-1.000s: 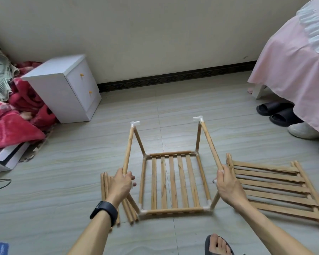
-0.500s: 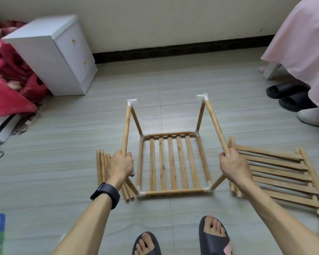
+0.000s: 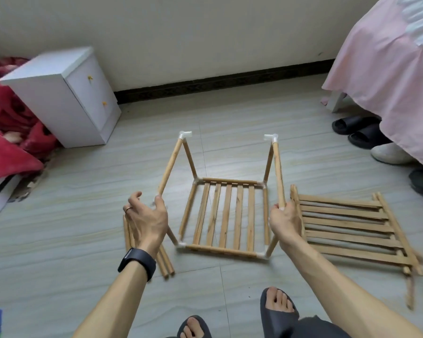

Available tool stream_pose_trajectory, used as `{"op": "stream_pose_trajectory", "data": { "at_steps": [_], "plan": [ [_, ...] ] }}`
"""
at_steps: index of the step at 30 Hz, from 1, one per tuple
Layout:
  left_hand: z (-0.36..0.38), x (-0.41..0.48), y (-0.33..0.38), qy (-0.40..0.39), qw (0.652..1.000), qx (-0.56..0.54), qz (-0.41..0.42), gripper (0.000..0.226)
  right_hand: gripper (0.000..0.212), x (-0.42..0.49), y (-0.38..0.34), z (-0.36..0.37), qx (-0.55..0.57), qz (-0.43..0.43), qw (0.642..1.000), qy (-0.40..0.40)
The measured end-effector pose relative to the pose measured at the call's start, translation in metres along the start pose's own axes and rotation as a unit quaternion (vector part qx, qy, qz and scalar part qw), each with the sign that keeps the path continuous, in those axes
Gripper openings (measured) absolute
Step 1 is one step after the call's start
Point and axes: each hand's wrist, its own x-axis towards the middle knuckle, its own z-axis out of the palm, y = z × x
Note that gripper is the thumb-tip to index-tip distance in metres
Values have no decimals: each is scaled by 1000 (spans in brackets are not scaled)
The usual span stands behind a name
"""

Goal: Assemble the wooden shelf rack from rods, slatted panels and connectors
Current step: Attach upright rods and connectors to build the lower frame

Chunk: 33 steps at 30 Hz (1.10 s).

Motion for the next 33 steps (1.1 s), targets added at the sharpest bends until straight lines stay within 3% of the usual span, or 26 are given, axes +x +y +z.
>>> {"op": "stream_pose_trajectory", "data": {
  "at_steps": [2, 5, 8, 10, 13, 16, 18, 21, 24, 29, 33],
  "plan": [
    [1, -12, 4, -5, 998, 12, 55, 50, 41, -23, -2, 7, 35, 5, 997, -66],
    [15, -28, 11, -100, 989, 19, 103, 47, 52, -51, -4, 13, 50, -40, 973, -223],
    [32, -44, 25, -238, 960, 59, 139, 49, 39, -58, 3, 6, 40, -84, 926, -366],
    [44, -53, 35, -295, 926, 125, 201, 54, 26, -51, 17, -4, 45, -91, 907, -408],
    [62, -60, 50, -328, 863, 235, 304, 64, 23, -21, 56, -18, 72, -36, 931, -357],
    [85, -61, 60, -360, 814, 285, 355, 63, 29, 28, 109, -30, 151, 109, 960, -207],
    [101, -64, 65, -378, 799, 289, 368, 52, 34, 60, 142, -39, 211, 187, 954, -105],
    [121, -66, 69, -370, 803, 275, 378, 35, 45, 97, 181, -46, 250, 279, 927, -35],
    [129, -64, 68, -387, 815, 245, 357, 36, 52, 122, 192, -44, 285, 320, 904, -11],
    [128, -64, 66, -384, 820, 228, 358, 48, 42, 139, 185, -37, 379, 359, 852, 41],
    [125, -63, 63, -392, 823, 205, 355, 46, 35, 142, 172, -46, 398, 350, 845, 69]
  ]
}}
